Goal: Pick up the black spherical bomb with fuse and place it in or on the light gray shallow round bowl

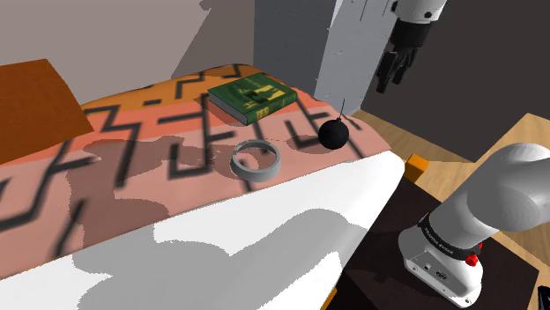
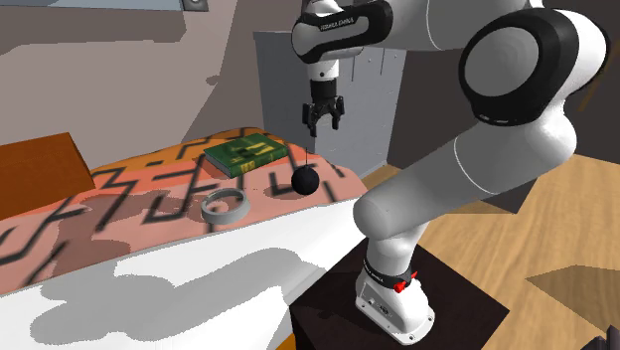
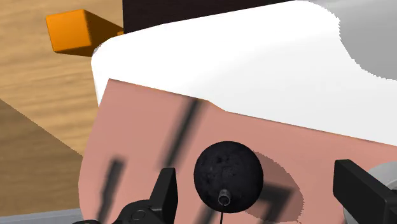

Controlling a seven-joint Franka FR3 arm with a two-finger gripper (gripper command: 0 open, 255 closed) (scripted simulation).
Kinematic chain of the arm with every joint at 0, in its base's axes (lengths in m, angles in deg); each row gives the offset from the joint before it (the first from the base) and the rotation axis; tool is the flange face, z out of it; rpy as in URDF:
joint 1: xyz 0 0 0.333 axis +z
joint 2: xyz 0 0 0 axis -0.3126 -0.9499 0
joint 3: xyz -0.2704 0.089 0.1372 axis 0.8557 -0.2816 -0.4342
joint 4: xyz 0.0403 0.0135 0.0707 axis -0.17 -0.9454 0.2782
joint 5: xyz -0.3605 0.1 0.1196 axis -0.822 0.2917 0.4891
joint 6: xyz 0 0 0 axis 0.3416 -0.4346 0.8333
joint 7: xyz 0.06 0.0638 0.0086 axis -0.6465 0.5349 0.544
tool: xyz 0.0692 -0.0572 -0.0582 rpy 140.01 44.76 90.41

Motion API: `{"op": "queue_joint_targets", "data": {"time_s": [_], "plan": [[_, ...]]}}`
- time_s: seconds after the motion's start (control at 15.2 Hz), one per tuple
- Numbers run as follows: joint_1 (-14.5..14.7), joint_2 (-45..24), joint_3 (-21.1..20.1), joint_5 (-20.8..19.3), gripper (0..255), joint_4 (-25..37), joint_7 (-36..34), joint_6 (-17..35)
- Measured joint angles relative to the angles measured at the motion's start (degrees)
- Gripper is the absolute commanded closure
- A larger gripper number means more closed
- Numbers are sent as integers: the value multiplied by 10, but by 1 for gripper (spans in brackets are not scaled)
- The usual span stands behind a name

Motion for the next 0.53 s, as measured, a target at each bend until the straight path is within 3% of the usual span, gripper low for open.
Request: {"op": "queue_joint_targets", "data": {"time_s": [0.53], "plan": [[5, -114, 31, 24, 0, -45, 15, 187]]}}
